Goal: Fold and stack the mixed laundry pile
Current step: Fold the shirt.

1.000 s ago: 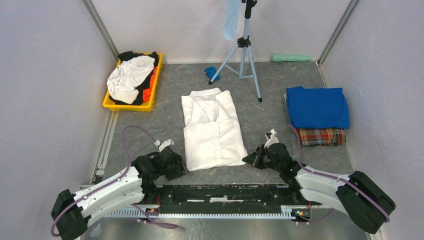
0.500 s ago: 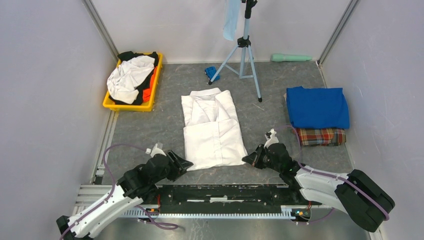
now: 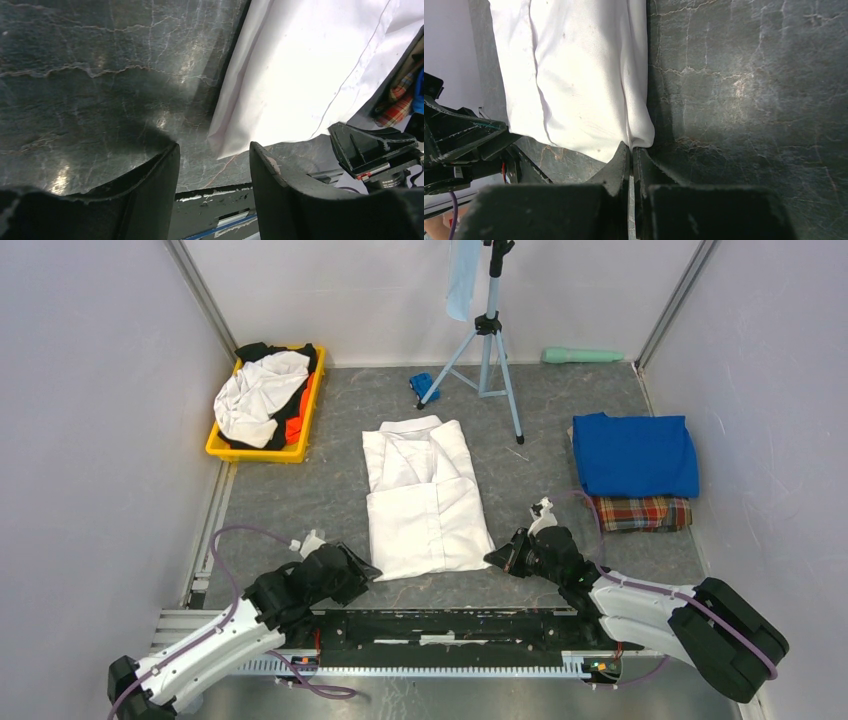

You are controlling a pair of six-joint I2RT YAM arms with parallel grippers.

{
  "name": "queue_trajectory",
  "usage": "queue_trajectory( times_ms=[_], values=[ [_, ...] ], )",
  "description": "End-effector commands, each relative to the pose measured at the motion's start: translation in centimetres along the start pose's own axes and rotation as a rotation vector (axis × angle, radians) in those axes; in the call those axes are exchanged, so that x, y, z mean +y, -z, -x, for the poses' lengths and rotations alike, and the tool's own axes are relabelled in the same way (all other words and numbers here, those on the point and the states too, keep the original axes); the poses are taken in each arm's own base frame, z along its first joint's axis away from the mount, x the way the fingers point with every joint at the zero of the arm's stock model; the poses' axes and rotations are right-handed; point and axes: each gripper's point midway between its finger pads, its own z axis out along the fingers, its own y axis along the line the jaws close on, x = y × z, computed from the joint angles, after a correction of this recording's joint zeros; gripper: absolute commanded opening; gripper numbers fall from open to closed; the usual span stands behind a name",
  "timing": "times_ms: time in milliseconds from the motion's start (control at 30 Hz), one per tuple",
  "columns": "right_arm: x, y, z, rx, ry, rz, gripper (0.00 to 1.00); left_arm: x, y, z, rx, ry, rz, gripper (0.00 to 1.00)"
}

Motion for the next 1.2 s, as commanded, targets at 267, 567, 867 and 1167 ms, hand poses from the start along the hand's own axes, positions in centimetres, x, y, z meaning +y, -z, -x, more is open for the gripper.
queue_trajectory(
  times_ms=[267,567,867,1167],
  values=[
    [-4.3,0.8,-2.2,0.031,0.008,-0.117,0.0,2.0,-1.7,0.5,-0.05,0.017,0.078,0.45],
    [-4.3,0.7,-2.3,0.038,0.008,-0.114,0.0,2.1,-2.2,0.3,-0.043,0.031,0.058,0.46],
    [-4.5,0.8,-2.4,0.039,0.008,-0.12,0.0,1.4,-2.7,0.4,-0.054,0.017,0.039,0.23],
    [-4.6,1.1,-2.4,0.038,0.032,-0.126,0.0,0.2,-1.7,-0.1,-0.009,-0.073,0.02,0.02]
  ],
)
